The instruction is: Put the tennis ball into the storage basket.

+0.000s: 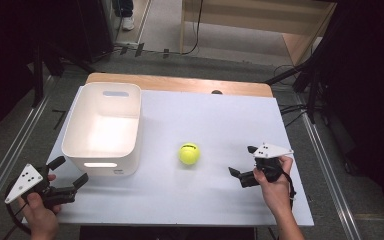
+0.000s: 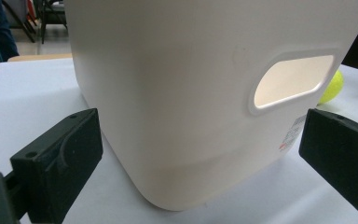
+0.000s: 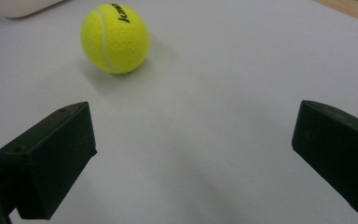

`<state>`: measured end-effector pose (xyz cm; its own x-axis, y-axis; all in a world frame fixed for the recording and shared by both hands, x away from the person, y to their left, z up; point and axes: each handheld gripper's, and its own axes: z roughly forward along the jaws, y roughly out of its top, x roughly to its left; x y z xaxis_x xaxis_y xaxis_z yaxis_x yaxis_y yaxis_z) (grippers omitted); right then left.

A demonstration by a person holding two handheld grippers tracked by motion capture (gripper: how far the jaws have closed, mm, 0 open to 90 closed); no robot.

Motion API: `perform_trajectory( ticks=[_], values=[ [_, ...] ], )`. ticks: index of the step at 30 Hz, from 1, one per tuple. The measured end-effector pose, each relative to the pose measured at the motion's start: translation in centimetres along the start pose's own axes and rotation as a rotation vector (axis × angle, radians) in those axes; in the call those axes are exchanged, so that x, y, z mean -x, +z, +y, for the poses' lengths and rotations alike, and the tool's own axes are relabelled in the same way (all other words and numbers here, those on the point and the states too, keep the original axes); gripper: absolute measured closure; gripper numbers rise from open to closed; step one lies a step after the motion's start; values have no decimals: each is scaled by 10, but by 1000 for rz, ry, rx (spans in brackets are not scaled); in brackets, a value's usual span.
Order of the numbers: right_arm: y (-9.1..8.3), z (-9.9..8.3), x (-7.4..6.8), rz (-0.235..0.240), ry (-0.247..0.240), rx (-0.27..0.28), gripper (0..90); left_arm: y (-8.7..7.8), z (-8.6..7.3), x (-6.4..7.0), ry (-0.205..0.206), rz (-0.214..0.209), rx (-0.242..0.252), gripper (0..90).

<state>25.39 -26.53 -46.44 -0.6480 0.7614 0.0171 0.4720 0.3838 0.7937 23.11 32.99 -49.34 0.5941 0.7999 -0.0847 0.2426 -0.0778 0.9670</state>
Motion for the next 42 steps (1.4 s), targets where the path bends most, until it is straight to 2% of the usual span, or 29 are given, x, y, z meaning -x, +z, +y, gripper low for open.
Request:
perform_trajectory(
  ticks=[27,42],
  values=[
    [27,22,-9,58,-31,-70,0,0,0,0,1,-1,1,0],
    [43,38,-15,85,-69,-97,0,0,0,0,1,-3,1,0]
  ],
)
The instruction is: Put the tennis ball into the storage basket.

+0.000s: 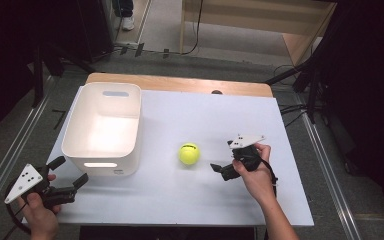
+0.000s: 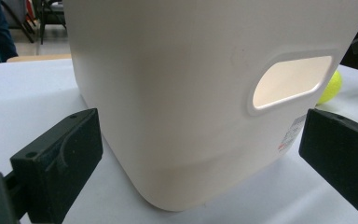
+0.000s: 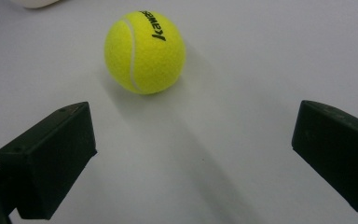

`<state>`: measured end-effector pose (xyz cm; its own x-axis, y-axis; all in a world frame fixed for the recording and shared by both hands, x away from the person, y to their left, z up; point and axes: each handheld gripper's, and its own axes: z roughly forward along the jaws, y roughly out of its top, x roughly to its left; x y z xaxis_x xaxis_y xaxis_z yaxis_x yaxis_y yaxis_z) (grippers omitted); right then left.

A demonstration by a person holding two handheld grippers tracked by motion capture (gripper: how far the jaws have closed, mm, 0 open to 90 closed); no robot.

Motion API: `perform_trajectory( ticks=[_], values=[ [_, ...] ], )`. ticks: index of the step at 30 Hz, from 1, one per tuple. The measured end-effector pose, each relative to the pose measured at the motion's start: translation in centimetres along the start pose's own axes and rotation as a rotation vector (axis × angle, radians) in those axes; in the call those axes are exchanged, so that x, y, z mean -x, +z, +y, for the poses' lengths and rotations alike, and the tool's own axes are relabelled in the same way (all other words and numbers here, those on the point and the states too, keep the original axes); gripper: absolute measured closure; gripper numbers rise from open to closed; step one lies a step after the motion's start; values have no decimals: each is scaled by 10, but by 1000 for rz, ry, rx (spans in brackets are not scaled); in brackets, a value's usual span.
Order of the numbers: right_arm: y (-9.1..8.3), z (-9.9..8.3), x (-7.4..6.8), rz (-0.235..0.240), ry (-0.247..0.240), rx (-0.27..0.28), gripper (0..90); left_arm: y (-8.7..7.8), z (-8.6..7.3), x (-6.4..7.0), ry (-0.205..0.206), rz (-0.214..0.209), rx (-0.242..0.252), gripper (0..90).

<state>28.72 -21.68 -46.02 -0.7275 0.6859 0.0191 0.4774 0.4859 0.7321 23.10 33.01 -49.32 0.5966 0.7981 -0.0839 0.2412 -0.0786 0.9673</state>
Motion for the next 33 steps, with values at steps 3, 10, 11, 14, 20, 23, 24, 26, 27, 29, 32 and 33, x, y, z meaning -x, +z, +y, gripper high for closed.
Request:
perform_trajectory(
  ticks=[3,10,11,14,20,23,24,26,27,29,32,33],
  values=[
    [3,3,-1,9,-2,-7,0,0,0,0,-1,-1,3,0],
    [9,10,-3,21,-17,-20,0,0,0,0,-2,-2,5,0],
    [9,10,-3,21,-17,-20,0,0,0,0,-2,-2,5,0],
    [12,13,-4,27,-21,-26,0,0,0,0,-3,-3,5,0],
    [17,19,-6,43,-36,-38,0,0,0,0,-3,-3,6,0],
    [19,20,-7,47,-40,-42,0,0,0,0,-3,-3,6,0],
    [20,21,-8,49,-43,-47,0,0,0,0,-4,-4,6,0],
    [22,23,-8,53,-47,-49,0,0,0,0,-3,-4,6,0],
    [22,24,-9,56,-45,-51,0,0,0,0,-3,-4,6,0],
    [24,26,-10,58,-51,-56,0,0,0,0,-3,-4,7,0],
    [27,28,-12,63,-58,-59,0,0,0,0,-3,-4,6,0],
    [28,28,-13,65,-60,-60,0,0,0,0,-4,-4,6,0]
  ],
)
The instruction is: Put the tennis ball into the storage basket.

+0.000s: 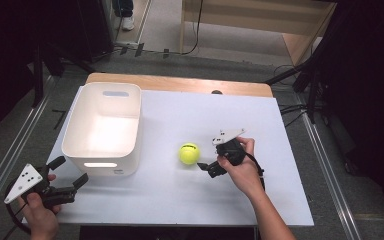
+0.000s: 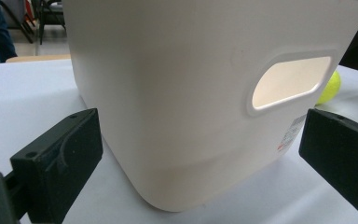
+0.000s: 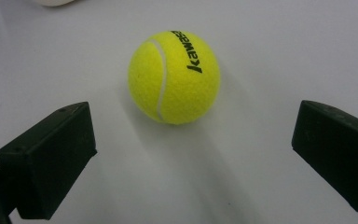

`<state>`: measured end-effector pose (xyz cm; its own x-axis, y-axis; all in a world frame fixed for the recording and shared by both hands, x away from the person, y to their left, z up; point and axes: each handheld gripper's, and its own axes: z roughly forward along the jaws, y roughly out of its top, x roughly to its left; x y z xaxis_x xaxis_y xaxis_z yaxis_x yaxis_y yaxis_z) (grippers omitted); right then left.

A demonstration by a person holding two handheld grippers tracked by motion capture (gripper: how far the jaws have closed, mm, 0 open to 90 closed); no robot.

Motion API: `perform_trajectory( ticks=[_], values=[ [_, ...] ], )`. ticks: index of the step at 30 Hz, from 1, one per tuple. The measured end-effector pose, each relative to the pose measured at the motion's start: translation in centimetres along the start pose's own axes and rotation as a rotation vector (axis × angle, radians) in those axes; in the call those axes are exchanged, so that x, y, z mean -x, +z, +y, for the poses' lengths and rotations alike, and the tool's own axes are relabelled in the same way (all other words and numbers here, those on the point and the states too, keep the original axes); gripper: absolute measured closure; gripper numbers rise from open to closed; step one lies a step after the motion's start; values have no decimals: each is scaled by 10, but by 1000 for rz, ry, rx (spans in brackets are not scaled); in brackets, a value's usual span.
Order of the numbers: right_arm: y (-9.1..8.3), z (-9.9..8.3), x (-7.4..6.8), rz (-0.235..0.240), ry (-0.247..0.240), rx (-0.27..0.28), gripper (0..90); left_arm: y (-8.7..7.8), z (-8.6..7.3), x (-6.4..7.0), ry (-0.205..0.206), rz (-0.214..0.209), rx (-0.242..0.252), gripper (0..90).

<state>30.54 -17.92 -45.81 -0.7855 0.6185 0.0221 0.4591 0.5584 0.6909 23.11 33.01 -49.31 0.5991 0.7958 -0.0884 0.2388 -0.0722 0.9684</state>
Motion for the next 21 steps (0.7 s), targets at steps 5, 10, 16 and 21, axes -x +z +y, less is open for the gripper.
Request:
perform_trajectory(
  ticks=[5,10,16,21],
  values=[
    [4,3,-2,4,-6,-5,0,0,0,0,0,0,0,0],
    [7,6,-2,9,-12,-12,0,0,0,0,-1,-1,-1,0],
    [10,10,-3,16,-25,-21,0,0,0,0,0,0,-2,0],
    [14,13,-3,21,-33,-28,0,0,0,0,-1,-1,-1,0]
  ],
)
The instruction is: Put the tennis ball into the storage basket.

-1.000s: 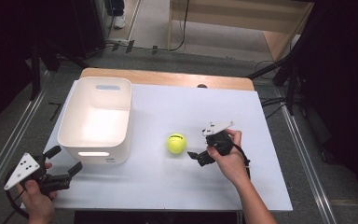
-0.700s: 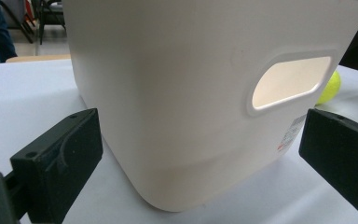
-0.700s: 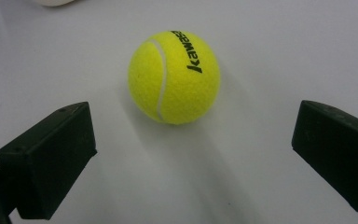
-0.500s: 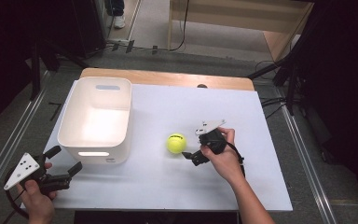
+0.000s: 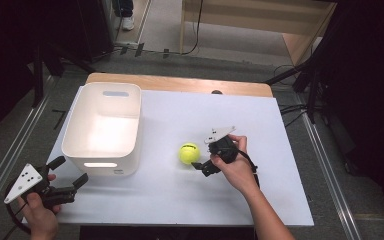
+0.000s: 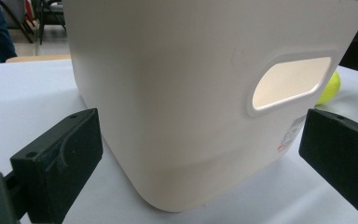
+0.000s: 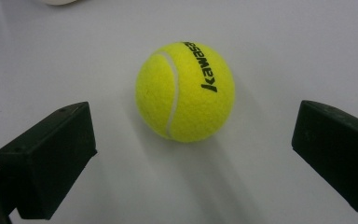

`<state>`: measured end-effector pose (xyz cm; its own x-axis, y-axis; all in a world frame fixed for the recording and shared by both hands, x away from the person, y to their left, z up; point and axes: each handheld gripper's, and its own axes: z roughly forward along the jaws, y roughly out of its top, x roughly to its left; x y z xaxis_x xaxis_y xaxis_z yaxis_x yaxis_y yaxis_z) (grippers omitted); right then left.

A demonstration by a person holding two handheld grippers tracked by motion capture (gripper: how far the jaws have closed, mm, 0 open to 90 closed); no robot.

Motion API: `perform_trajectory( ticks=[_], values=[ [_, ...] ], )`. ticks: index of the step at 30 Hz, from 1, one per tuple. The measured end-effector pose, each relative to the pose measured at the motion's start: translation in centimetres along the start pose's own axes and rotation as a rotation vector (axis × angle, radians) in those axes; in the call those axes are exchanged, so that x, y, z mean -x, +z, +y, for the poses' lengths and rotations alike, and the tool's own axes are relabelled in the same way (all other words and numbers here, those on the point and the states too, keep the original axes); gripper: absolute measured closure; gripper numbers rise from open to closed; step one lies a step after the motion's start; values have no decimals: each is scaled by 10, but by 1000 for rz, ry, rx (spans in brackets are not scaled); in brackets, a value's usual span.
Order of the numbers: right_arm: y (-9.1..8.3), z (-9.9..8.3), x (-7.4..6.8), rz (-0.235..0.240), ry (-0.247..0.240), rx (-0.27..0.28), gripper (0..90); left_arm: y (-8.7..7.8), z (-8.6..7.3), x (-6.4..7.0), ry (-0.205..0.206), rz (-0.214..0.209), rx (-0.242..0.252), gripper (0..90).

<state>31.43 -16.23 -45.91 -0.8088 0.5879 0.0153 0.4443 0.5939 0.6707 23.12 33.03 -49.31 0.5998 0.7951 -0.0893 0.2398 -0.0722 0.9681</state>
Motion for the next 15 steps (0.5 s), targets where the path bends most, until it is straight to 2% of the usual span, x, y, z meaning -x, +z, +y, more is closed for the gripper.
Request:
perform_trajectory(
  ticks=[15],
  values=[
    [12,6,-2,9,-17,-38,0,0,0,0,0,0,-3,0]
  ],
)
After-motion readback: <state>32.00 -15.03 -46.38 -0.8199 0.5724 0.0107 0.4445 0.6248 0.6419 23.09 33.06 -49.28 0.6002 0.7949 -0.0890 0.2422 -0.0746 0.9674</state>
